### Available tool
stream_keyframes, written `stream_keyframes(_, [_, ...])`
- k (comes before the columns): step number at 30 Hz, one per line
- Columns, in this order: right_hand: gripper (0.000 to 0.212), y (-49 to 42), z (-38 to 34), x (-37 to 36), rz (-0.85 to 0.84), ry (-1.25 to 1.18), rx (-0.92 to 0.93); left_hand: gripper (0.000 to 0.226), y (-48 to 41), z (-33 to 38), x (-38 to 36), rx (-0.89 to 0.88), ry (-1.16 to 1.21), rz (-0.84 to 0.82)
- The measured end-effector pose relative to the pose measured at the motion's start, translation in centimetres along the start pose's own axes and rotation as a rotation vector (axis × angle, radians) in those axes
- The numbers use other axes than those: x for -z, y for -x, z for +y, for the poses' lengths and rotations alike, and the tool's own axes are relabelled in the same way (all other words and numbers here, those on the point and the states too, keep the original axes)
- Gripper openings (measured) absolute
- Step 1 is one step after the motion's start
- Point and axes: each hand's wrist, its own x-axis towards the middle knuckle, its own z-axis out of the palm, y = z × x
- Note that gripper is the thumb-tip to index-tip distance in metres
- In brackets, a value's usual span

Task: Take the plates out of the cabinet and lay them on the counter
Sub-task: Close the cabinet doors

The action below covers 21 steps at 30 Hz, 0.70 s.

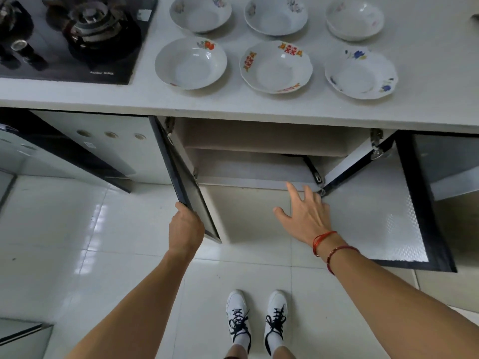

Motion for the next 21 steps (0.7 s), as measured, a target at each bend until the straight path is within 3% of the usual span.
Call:
stream_keyframes(6, [0.073, 1.7, 6.4, 1.2, 0.029, -0.013, -0.147, 0.017, 0.7, 4.2, -2.6, 0.016, 0.116, 0.013])
stream_keyframes(13, [0.073, 3.7, 16.0, 2.5, 0.094, 0.039, -0.406, 0.039, -0.3, 9.5, -5.8, 0.111, 0.175, 0.047])
stream_keyframes(21, [0.09, 5.4, 22.6, 2.0, 0.036, 0.035, -0.73, 0.043, -1.4, 12.0, -7.1, 0.158, 0.186, 0.078])
